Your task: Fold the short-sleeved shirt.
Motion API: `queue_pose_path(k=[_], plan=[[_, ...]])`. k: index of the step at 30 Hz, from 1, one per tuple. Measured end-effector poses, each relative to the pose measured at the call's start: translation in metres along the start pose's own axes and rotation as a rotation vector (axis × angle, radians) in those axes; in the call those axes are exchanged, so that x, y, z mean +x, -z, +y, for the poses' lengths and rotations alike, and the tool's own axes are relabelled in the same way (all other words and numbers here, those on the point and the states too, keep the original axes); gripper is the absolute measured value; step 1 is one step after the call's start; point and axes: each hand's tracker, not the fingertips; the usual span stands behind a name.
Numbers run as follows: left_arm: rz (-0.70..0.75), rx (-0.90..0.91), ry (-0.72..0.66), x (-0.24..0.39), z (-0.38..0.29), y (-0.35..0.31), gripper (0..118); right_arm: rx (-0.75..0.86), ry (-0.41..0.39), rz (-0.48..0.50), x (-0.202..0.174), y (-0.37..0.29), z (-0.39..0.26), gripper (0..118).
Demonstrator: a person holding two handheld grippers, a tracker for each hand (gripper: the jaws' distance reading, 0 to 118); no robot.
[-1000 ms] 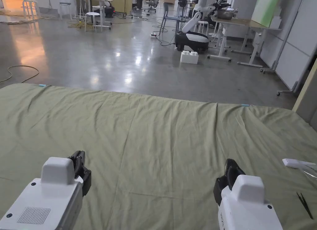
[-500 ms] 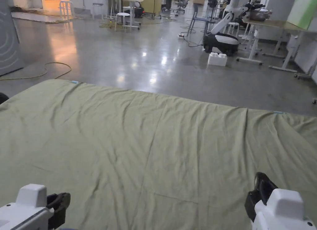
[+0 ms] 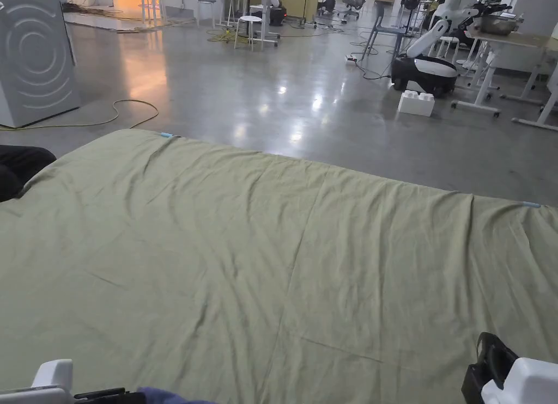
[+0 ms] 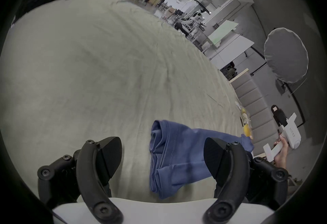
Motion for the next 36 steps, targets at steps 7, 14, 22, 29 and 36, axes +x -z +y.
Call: queue_pose_path(k=[7,14,22,29,36], plan=[[-0.324,-0.047,-0.327,-0.033,-0.002,0.022,95,-0.059,0.067,0.013,0.002,-0.001,-0.005,3],[-0.356,-0.128,-0.260,0.014,-0.012,0.031,77,-0.071,0.068,0.002,0.003,-0.007,-0.008,3],[-0.236,-0.130,-0.185,0.026,-0.011,0.033,11,-0.084,0.064,0.006,0.001,-0.010,-0.011,3],[-0.228,-0.062,-0.114,0.039,0.000,0.011,8,-0.091,0.070,0.019,0.000,-0.011,-0.014,3],[-0.162,-0.045,0.041,0.054,0.020,-0.014,8,-0.084,0.074,0.029,0.003,-0.012,-0.012,3]])
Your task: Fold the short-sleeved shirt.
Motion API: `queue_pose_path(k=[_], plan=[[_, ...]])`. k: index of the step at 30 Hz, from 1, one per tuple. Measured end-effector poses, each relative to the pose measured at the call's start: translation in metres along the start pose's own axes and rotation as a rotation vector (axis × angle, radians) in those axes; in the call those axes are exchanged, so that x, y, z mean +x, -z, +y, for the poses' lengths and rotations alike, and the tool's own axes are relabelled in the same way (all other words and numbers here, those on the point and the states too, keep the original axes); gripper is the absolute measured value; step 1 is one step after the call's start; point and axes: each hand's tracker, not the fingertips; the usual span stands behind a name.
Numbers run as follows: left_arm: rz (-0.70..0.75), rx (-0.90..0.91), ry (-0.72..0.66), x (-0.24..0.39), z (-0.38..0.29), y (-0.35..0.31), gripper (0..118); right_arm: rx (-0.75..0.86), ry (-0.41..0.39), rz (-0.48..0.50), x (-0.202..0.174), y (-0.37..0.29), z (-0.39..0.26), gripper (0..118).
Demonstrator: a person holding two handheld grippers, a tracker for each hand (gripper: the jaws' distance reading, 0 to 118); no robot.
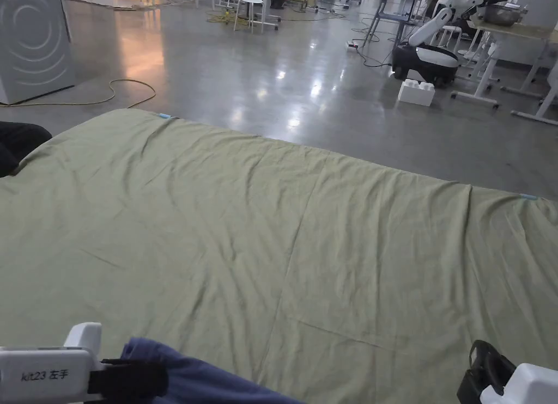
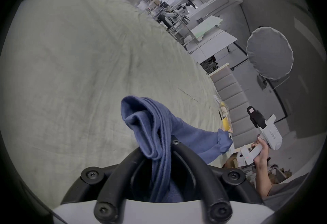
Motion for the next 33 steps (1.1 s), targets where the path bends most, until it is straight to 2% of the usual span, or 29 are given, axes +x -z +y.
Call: queue_pose_path(k=[3,8,11,15,20,23,26,30,33], plan=[[0.049,0.013,0.008,0.005,0.009,-0.017,8,0.007,-0.002,0.001,0.002,0.000,0.002,3],[0.231,0.018,0.018,0.010,0.024,-0.048,8,0.022,-0.004,0.003,0.005,0.002,0.005,3],[0.292,0.002,0.022,0.021,0.026,-0.055,8,0.027,-0.001,0.007,0.006,0.004,0.006,3],[0.282,-0.004,0.009,0.045,0.019,-0.050,8,0.029,0.014,0.014,0.006,0.007,0.005,3],[0.084,-0.004,-0.062,0.076,0.010,-0.032,8,0.025,0.031,0.024,0.006,0.008,0.001,3],[0.038,-0.022,-0.070,0.098,0.003,-0.011,8,0.020,0.035,0.025,0.008,0.008,-0.002,3],[0.015,-0.034,-0.020,0.120,-0.008,0.016,8,0.013,0.042,0.019,0.013,0.006,-0.006,3],[0.053,-0.115,0.005,0.125,-0.020,0.062,8,-0.029,0.073,0.009,0.020,0.005,-0.012,3],[0.104,-0.189,0.049,0.131,-0.037,0.102,8,-0.020,0.066,-0.007,0.027,0.003,-0.015,3]])
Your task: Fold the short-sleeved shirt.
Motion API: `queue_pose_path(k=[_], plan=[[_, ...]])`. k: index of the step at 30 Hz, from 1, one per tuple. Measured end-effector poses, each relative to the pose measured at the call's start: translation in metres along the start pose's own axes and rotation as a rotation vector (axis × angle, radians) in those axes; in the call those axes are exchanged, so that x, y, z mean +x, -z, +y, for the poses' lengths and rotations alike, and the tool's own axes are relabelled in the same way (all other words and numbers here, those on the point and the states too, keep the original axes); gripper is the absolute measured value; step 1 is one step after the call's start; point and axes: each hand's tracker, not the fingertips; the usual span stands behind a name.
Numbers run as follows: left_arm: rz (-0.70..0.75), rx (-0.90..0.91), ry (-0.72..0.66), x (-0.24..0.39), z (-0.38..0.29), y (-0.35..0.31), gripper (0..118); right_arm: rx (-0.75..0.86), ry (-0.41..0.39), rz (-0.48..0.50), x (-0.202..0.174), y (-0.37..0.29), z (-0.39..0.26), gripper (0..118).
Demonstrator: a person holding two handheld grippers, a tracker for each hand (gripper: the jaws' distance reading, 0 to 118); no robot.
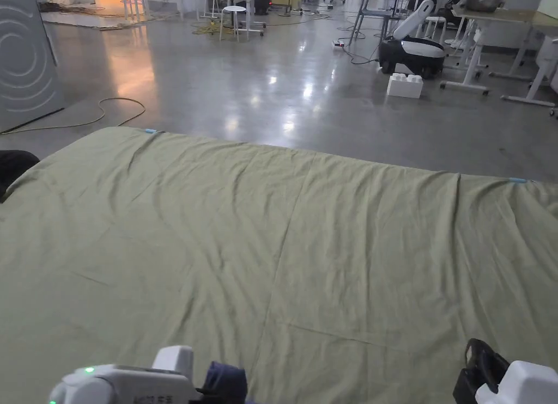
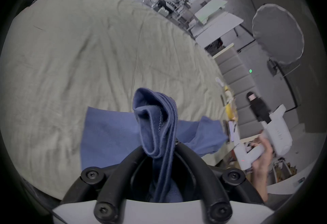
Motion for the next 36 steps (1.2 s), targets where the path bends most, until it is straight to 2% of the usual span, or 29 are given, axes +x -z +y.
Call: queue_pose_path(k=[4,7,12,14,15,16,17,18,21,24,25,27,28,31,36], plan=[[0.138,-0.078,0.002,0.012,-0.012,0.050,8,-0.014,0.013,-0.019,0.008,-0.002,-0.003,3],[0.209,-0.072,0.056,0.025,-0.022,0.072,8,-0.024,0.011,-0.030,0.012,-0.003,-0.005,3],[0.255,-0.077,0.063,0.033,-0.028,0.084,11,-0.036,0.009,-0.036,0.015,-0.004,-0.007,3],[0.207,-0.080,0.066,0.036,-0.024,0.075,24,-0.040,0.011,-0.037,0.015,-0.004,-0.008,3],[0.156,-0.086,0.063,0.038,-0.023,0.070,42,-0.043,0.012,-0.036,0.015,-0.004,-0.008,3],[0.127,-0.092,0.057,0.040,-0.022,0.063,53,-0.048,0.010,-0.034,0.015,-0.004,-0.008,3],[0.111,-0.089,0.049,0.042,-0.017,0.053,60,-0.051,0.006,-0.032,0.015,-0.004,-0.008,3],[0.096,-0.090,0.039,0.044,-0.015,0.047,61,-0.052,0.005,-0.031,0.015,-0.004,-0.008,3],[0.041,-0.032,0.020,0.043,-0.005,0.023,61,-0.055,0.003,-0.027,0.015,-0.004,-0.008,3],[0.063,0.020,0.017,0.039,0.004,0.002,56,-0.059,0.009,-0.028,0.016,-0.005,-0.008,3],[0.074,0.035,0.028,0.038,0.005,-0.001,50,-0.060,0.012,-0.028,0.017,-0.005,-0.009,3],[0.111,0.040,0.040,0.035,0.006,0.002,28,-0.065,0.015,-0.028,0.017,-0.004,-0.009,3],[0.162,0.018,0.050,0.033,0.004,0.008,25,-0.066,0.016,-0.028,0.018,-0.004,-0.011,3],[0.243,-0.039,0.093,0.030,-0.004,0.030,24,-0.072,0.022,-0.028,0.018,-0.003,-0.013,3],[0.164,-0.144,0.115,0.042,-0.024,0.060,20,-0.085,0.019,-0.029,0.019,-0.003,-0.017,3]])
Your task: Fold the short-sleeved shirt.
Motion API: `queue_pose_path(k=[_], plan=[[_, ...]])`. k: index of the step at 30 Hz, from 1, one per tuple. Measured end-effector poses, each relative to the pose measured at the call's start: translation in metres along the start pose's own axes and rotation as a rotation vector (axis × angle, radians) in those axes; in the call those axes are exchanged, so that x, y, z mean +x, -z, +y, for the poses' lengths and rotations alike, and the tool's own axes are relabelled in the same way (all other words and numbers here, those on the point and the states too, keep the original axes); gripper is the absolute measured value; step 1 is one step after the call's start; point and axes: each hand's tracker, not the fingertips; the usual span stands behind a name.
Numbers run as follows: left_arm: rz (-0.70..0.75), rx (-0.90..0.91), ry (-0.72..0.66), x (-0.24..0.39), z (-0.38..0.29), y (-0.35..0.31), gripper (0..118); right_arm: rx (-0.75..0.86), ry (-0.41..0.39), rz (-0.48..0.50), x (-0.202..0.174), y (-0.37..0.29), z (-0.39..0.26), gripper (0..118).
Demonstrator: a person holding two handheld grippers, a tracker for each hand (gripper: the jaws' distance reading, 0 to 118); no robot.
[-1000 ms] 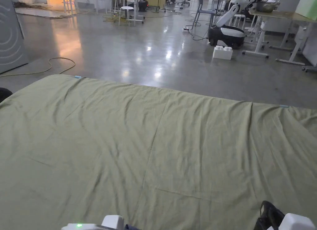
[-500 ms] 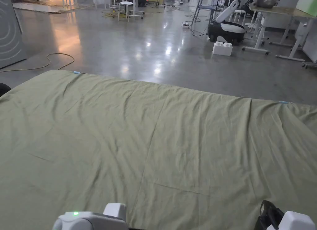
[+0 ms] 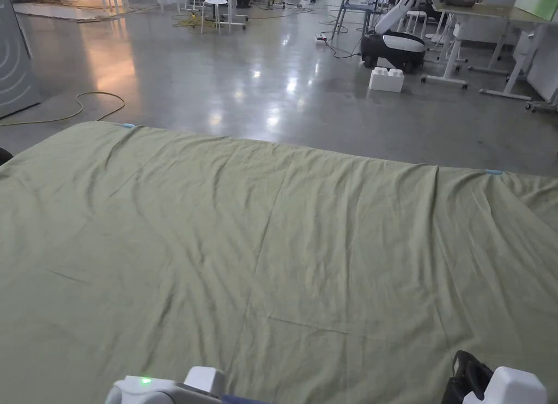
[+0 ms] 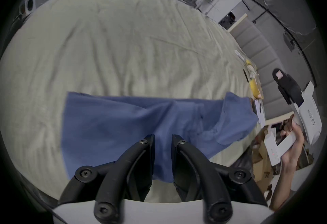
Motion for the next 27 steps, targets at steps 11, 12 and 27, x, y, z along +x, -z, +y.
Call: queue_pose_path(k=[11,12,27], plan=[[-0.005,0.014,0.055,0.038,-0.002,0.033,19,-0.018,-0.015,-0.001,-0.001,-0.002,-0.005,3],[0.017,0.016,0.084,0.041,-0.001,0.035,19,-0.020,-0.015,-0.002,-0.001,-0.002,-0.006,3],[-0.152,0.164,0.015,-0.038,0.000,-0.050,80,0.011,-0.059,0.024,-0.014,0.004,0.005,3]])
